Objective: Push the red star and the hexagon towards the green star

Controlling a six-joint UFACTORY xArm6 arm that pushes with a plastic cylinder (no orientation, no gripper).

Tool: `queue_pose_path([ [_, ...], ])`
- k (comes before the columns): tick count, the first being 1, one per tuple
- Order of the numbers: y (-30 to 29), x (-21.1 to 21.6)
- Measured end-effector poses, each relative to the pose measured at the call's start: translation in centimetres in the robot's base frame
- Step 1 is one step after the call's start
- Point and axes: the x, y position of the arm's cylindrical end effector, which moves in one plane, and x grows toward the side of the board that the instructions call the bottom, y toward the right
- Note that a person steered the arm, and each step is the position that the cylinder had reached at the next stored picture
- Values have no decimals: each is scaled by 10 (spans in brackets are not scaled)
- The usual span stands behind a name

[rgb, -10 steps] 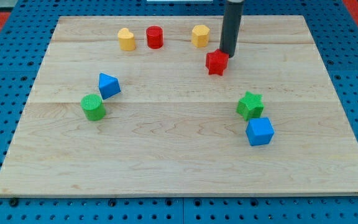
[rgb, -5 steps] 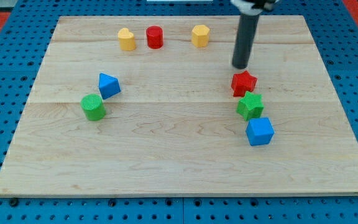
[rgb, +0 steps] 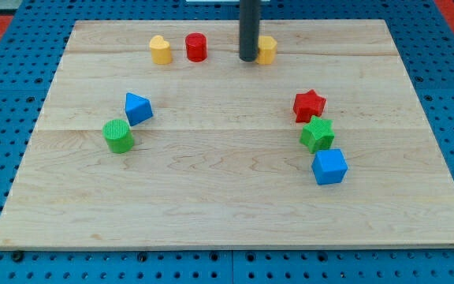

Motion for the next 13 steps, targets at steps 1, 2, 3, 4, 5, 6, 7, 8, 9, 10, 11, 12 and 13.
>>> queue_pose_path([
  [1,5,-31],
  [2,14,-61],
  [3,63,-44],
  [4,66,-59],
  [5,92,-75],
  [6,112,-63],
  [7,103,-49],
  [8,102,-22],
  [9,98,6],
  [10,90,21],
  [11,98,21],
  [12,95,-28],
  [13,41,-43],
])
